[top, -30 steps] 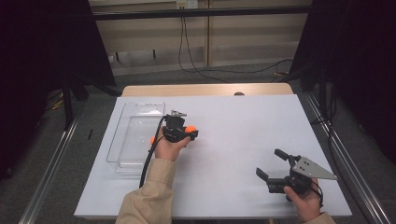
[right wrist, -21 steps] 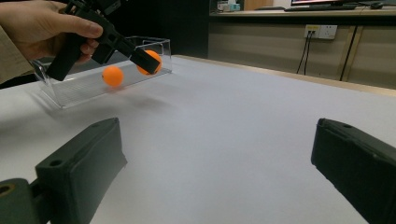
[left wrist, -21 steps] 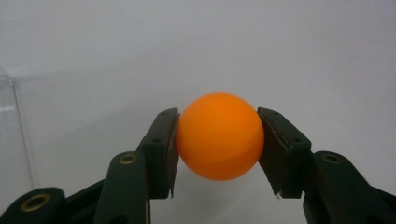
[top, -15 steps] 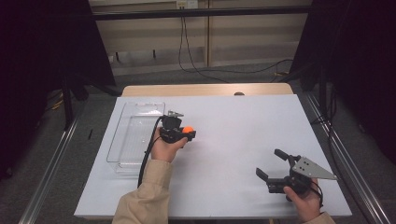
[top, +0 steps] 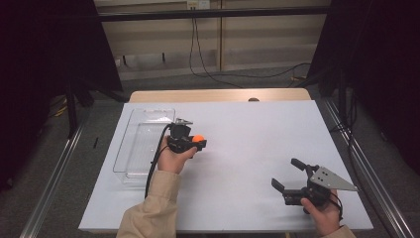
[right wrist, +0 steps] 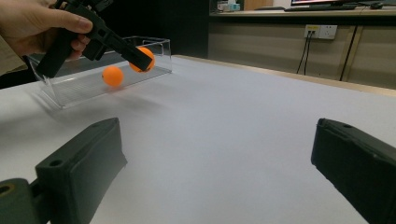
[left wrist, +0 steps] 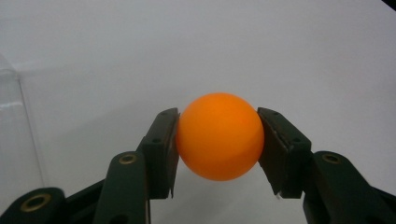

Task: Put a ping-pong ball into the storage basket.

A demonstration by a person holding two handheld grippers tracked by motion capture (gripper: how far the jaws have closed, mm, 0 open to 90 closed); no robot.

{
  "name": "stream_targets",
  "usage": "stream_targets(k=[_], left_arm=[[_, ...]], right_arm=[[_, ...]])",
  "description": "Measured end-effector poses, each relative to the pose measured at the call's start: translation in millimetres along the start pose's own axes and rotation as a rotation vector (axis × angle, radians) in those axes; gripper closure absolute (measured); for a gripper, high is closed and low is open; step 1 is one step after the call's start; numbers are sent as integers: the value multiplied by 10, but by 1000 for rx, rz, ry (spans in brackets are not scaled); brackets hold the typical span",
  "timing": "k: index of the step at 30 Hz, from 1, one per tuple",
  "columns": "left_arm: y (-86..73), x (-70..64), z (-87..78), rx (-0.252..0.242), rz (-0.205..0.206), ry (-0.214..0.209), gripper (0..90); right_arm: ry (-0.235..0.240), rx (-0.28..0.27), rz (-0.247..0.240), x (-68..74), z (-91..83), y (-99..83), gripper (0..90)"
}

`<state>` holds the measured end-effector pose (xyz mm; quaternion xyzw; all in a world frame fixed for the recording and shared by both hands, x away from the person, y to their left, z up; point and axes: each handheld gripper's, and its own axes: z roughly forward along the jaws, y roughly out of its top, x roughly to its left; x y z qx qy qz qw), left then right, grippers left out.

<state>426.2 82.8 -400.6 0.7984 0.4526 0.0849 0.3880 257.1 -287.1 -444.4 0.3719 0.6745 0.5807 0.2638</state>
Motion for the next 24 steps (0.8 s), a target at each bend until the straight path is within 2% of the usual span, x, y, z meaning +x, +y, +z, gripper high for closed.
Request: stream_targets(k=[12,24], left_arm=[[-32,54,-88,-13,-15,-2,508],[-62,69,-147,-14,-4,-8,508]], right_arm=[[1,0,-1,-3,2,0,20],[2,0,-3,-3,2,0,20]])
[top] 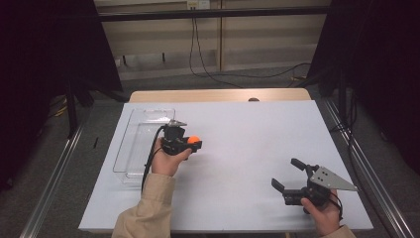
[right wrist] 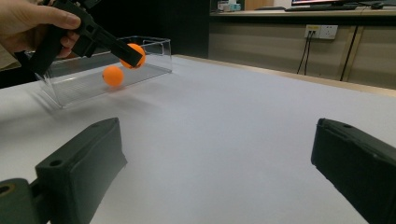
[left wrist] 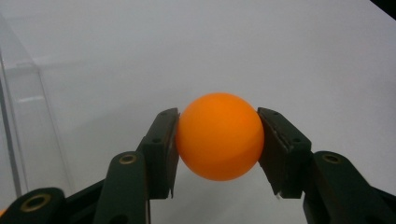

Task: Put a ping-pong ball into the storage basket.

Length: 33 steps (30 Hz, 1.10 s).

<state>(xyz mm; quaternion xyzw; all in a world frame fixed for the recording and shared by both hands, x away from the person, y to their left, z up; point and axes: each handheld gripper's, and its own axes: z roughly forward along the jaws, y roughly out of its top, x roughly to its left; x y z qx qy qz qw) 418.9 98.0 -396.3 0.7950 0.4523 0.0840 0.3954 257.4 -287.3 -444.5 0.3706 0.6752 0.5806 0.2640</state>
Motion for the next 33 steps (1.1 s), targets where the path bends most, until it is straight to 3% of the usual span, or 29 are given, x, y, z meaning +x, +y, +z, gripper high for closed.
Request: stream_targets(k=[33], left_arm=[[-45,75,-187,-8,-21,-6,508]], right_arm=[[1,1,-1,3,5,0,20]])
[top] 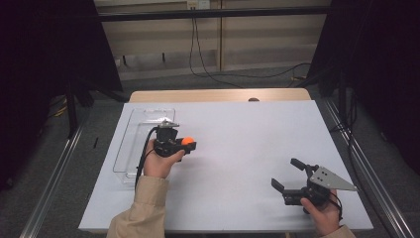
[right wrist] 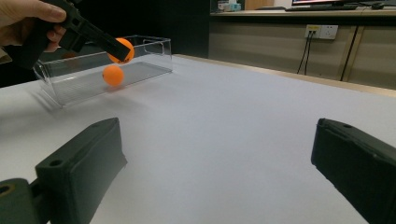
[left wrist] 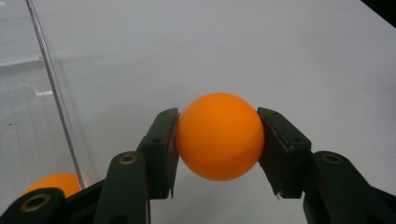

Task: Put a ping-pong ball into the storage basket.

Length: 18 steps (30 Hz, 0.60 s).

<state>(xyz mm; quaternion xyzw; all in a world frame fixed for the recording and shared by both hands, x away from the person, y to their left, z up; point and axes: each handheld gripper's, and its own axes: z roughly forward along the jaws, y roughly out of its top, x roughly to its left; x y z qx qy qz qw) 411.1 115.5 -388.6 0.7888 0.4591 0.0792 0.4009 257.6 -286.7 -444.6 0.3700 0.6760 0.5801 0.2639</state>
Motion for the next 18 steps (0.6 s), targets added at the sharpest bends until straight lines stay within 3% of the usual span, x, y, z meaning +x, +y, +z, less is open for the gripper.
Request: stream_targets(k=[18], left_arm=[[20,47,-103,-8,-22,4,508]], right_arm=[[2,1,-2,1,0,0,19]])
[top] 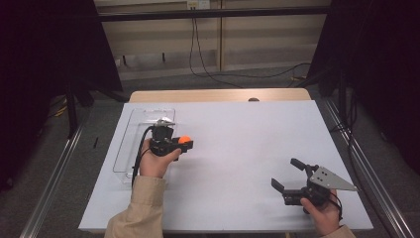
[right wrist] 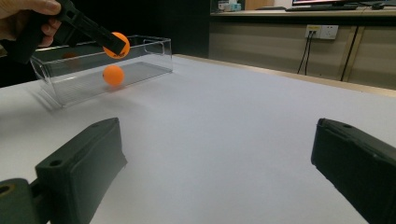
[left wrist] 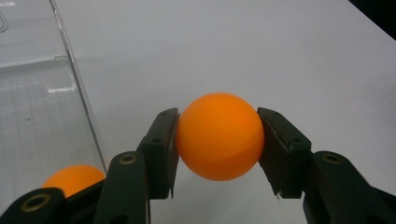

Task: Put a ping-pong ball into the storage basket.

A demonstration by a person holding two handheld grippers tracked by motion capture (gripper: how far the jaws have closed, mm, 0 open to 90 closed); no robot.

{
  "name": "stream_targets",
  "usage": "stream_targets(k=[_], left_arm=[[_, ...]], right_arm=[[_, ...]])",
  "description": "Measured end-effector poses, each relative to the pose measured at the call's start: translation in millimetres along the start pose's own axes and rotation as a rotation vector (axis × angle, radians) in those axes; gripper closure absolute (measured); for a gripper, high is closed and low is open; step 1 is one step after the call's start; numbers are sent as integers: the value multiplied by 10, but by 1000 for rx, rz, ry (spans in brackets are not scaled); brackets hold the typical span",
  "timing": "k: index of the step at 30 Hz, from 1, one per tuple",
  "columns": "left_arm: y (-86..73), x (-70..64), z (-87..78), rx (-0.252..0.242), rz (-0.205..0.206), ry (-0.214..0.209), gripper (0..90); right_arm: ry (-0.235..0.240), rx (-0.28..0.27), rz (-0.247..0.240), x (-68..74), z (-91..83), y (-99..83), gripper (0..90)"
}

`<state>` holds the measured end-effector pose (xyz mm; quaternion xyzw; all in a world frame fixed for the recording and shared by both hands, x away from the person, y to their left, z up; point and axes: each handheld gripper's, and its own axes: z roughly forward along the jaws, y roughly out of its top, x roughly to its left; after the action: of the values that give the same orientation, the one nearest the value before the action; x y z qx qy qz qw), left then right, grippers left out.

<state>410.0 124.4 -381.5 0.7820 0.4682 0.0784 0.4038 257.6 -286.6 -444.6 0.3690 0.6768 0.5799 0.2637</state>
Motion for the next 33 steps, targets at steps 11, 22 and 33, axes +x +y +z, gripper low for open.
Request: stream_targets(k=[11,22,33], left_arm=[[21,38,-76,-8,-13,-1,508],[37,70,-131,-18,-24,1,509],[41,103,-176,-21,-33,-2,508]], right_arm=[[0,0,0,3,1,0,20],[0,-2,0,0,-2,2,20],[0,-1,-1,1,-1,2,20]])
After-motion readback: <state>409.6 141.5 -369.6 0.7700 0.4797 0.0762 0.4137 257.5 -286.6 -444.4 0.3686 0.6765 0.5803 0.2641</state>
